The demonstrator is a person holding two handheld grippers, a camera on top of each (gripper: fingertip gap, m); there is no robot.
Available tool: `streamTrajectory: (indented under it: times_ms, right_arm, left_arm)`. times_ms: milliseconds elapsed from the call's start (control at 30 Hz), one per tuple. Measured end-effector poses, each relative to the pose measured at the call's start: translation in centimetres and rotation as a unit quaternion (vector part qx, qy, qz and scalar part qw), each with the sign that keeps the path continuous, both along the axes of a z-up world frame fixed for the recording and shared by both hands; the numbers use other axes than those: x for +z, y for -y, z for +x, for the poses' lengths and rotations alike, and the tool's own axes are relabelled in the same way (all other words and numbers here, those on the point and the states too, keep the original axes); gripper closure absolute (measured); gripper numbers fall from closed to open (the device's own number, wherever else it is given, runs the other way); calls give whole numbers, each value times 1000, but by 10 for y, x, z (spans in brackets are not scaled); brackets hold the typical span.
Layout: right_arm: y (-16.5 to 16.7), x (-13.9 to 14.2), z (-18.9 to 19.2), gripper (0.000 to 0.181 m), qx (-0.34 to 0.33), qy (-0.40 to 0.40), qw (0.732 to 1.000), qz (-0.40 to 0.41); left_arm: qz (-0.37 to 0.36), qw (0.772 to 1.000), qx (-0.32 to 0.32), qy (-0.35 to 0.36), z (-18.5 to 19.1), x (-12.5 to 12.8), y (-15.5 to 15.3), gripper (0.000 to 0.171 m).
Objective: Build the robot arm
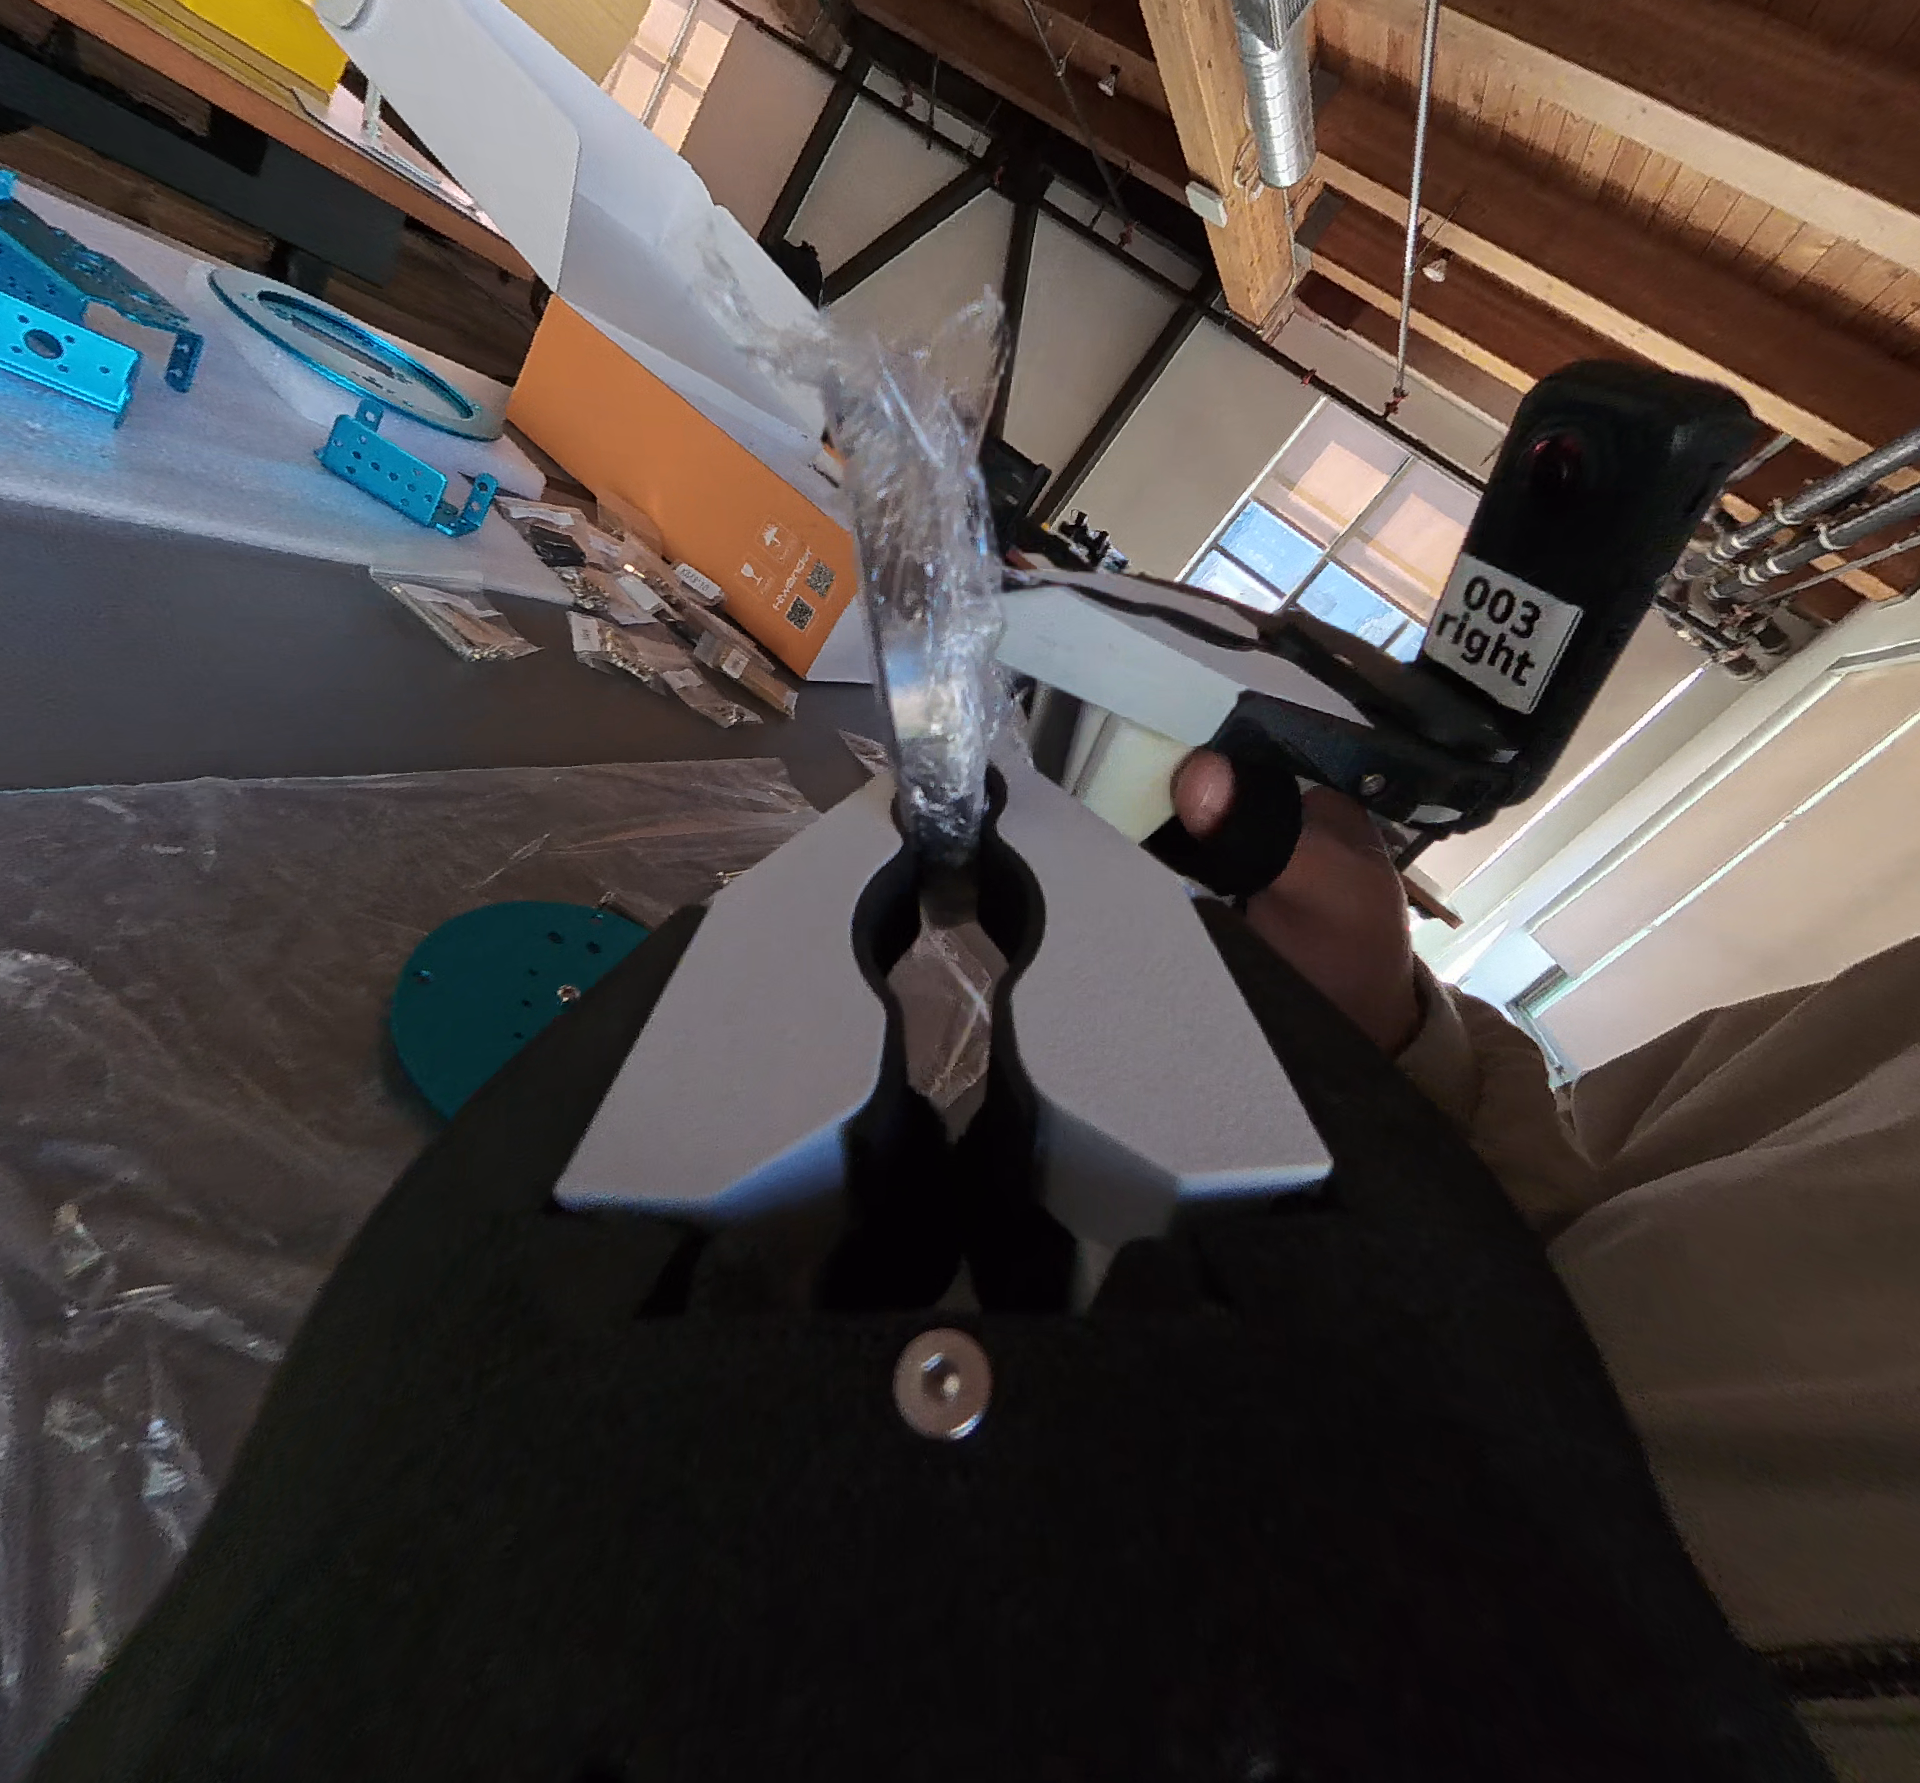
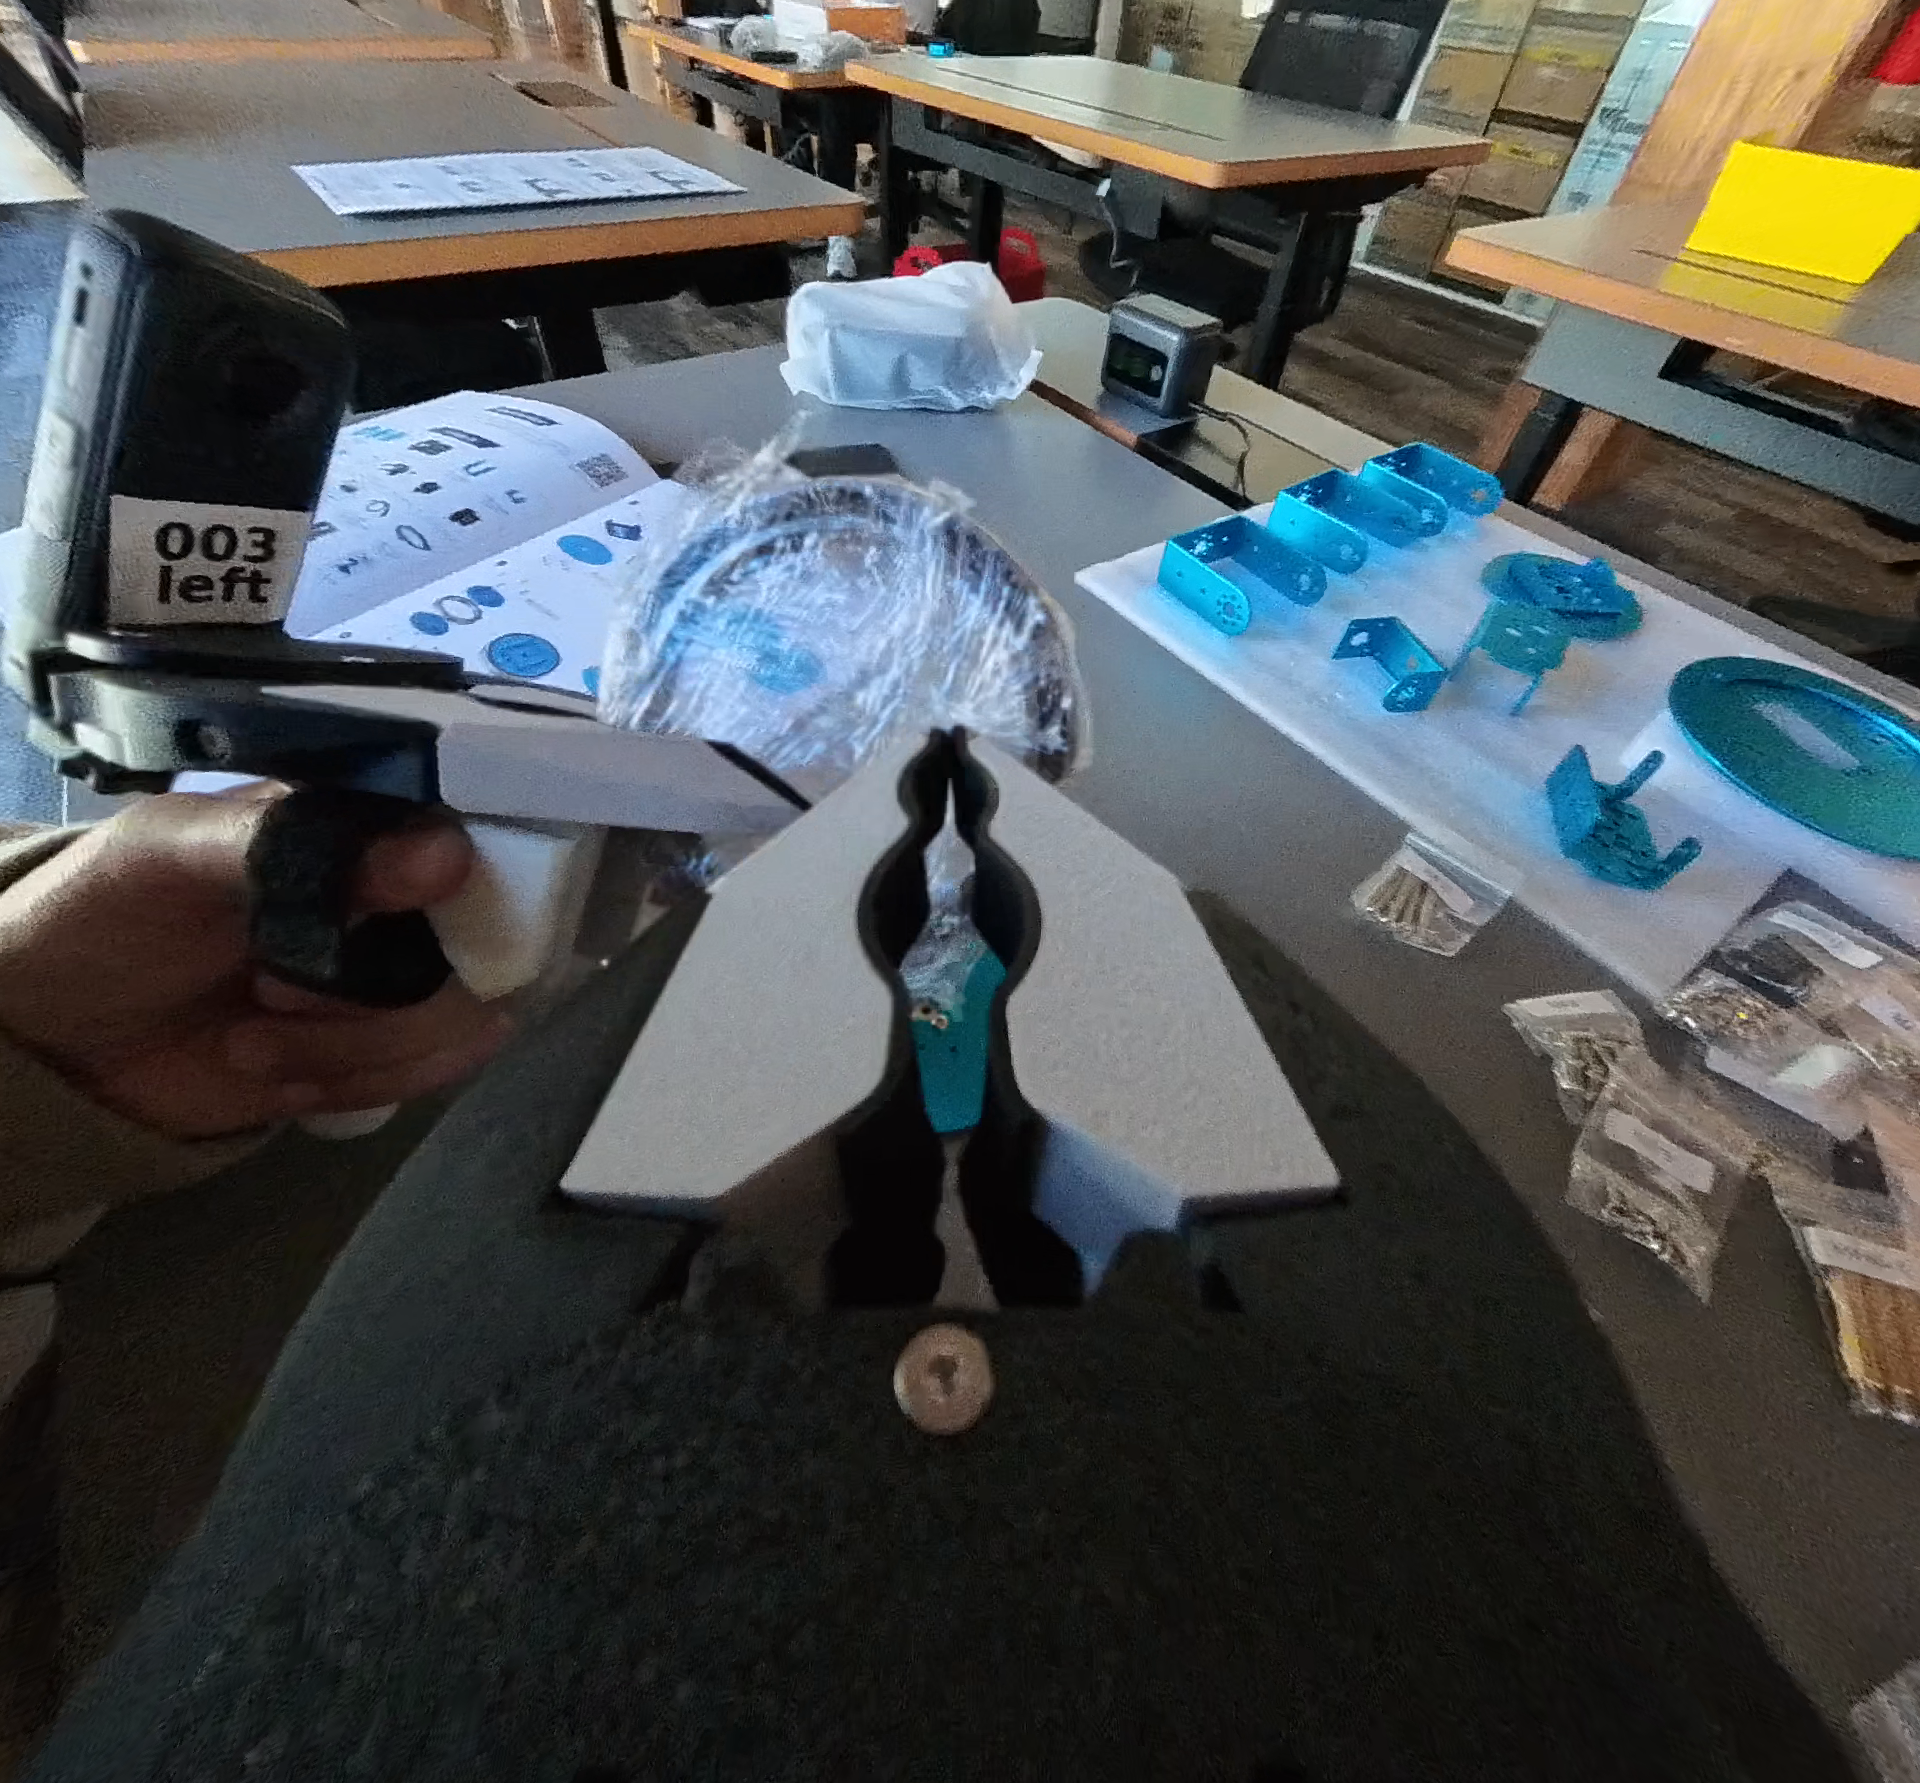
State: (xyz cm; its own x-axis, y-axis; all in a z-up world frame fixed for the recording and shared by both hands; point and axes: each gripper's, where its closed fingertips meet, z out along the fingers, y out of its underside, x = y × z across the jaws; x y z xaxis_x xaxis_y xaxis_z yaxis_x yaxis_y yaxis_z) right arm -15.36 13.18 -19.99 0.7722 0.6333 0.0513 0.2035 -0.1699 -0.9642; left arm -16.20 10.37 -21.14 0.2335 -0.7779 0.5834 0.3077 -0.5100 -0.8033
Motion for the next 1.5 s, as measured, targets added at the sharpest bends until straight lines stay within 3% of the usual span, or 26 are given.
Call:
streamTrajectory:
  times_ms: [33, 100, 200, 267, 333, 400, 500, 667, 767, 867, 967, 1033, 1133, 1233, 1333, 1400, 1500]
  right_arm:
    - [1, -2, -3, 176, 12, -3, 1000, -13]
    - [20, -9, -26, 181, 109, -35, 991, -76]
    - [22, -1, -20, 181, 134, -80, 985, -77]
    - [35, 13, -21, 181, 197, -142, 965, -103]
    - [56, 12, -31, 181, 252, -131, 953, -104]
    - [58, 1, -36, 181, 241, -86, 962, -94]
    - [55, -18, -48, 181, 225, -44, 969, -93]
    - [51, 3, -33, 181, 186, -51, 980, -47]
    - [48, 31, -5, 159, 166, -68, 984, -20]
    - [37, 61, 29, 152, 146, -151, 977, -33]
    - [22, 45, 31, 132, 150, -181, 967, -99]
    - [24, 31, 15, 136, 194, -199, 949, -150]
    - [29, 30, -4, 165, 246, -248, 919, -182]
    - [19, 23, -5, 169, 219, -228, 932, -177]
    - [8, 18, -3, 171, 168, -191, 955, -154]
    - [0, 12, 1, 172, 135, -155, 967, -152]
    - [-11, 0, 12, 172, 93, -109, 978, -154]
  left_arm:
    - [-6, 1000, 6, -6, -1, -3, -2, 168]
    - [-21, 1000, 19, -12, -5, -7, -8, 169]
    - [-34, 999, 27, -6, -10, -7, -14, 169]
    - [-42, 999, 21, 21, -15, 0, -15, 169]
    - [-36, 999, 13, 25, -15, 6, -11, 169]
    - [-25, 999, 24, 5, -11, 3, -10, 169]
    - [-58, 998, 10, 37, -6, 2, -10, 170]
    - [-74, 994, -2, 80, -13, 8, -14, 170]
    - [-60, 994, -16, 90, -12, 13, -10, 169]
    - [-37, 995, -20, 89, -12, 18, -6, 170]
    - [-8, 994, -32, 106, -13, 28, 0, 170]
    - [8, 992, -47, 117, -13, 35, 5, 170]
    - [27, 992, -63, 110, -9, 39, 12, 170]
    - [7, 995, -56, 84, -8, 31, 3, 169]
    - [-4, 1000, -6, -10, -14, 8, -20, 132]
    - [51, 994, 49, -86, -30, 1, -33, 129]
    - [188, 963, 101, -163, -52, 21, -34, 130]
